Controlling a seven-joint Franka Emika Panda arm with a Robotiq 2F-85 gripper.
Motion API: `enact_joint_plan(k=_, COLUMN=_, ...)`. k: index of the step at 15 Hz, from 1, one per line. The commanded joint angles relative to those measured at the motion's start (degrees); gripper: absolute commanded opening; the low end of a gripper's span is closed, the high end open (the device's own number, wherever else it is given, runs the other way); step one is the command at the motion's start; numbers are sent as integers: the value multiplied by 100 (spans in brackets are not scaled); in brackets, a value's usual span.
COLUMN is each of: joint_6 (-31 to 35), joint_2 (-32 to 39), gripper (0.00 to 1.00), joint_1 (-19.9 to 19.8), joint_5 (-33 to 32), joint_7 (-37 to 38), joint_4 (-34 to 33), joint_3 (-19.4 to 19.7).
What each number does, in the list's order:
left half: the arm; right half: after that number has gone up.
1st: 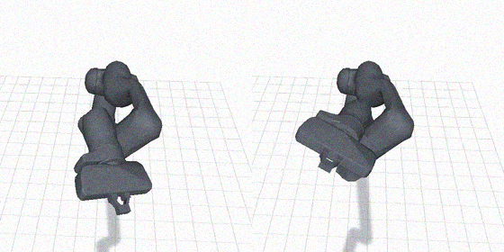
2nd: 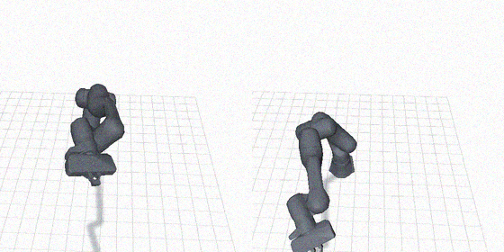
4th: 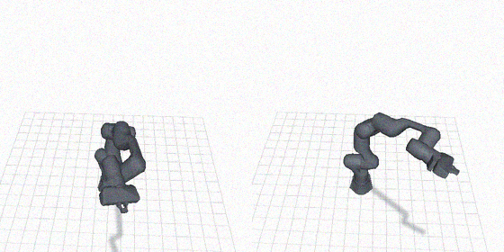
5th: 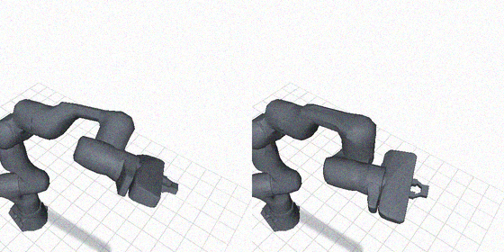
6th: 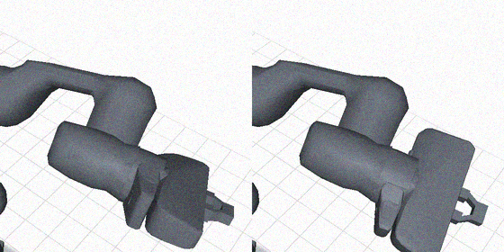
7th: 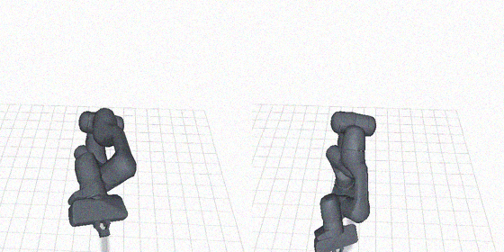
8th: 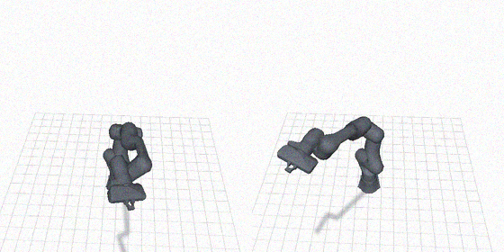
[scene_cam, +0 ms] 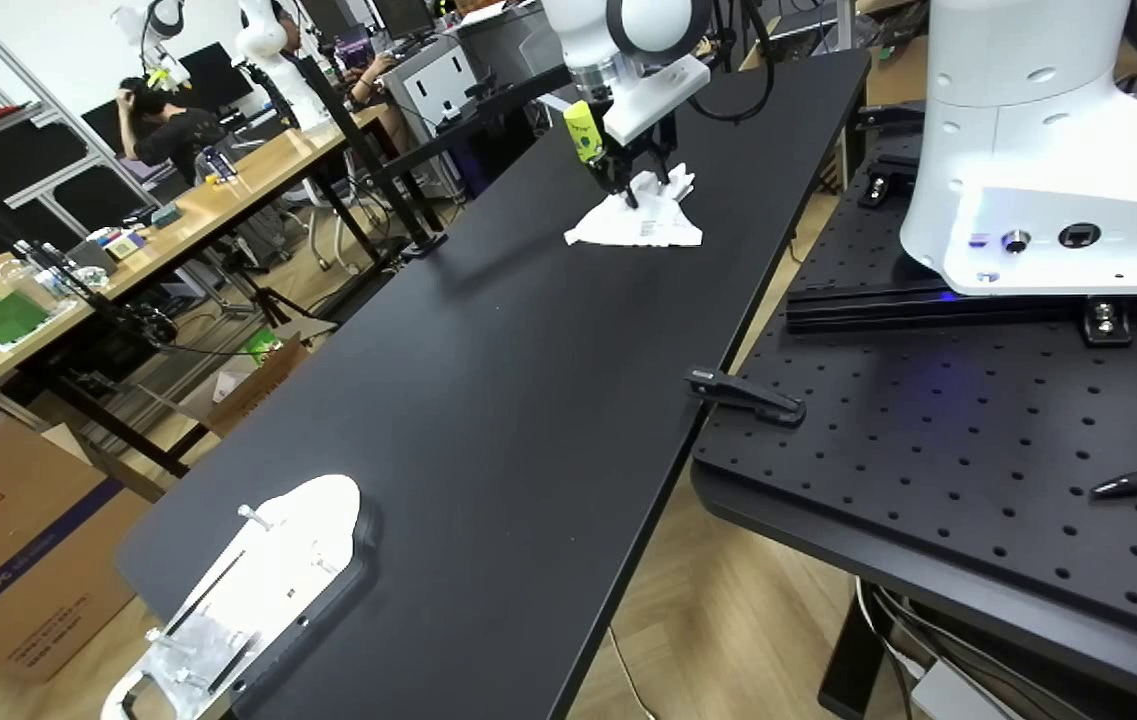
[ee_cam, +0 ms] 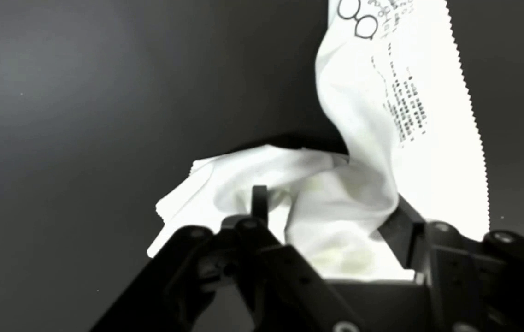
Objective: Hang the white towel on the black stand
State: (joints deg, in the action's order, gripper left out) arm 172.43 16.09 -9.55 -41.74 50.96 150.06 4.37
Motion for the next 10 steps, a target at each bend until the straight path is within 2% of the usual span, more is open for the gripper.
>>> enact_joint_plan(k=1, joint_6=25, joint_2=28, gripper=33, joint_1=166, joint_5=-98, joint_7=106, joint_4=-24, joint_3=26)
enact_joint_plan(k=6, joint_6=-412, joint_2=-423, gripper=1, joint_1=362, joint_5=81, joint_7=68, joint_4=157, joint_3=-208)
enact_joint_plan(k=10, joint_6=-1305, joint_2=-1132, gripper=1, joint_1=400, joint_5=590, joint_7=-237, joint_4=209, joint_3=-609)
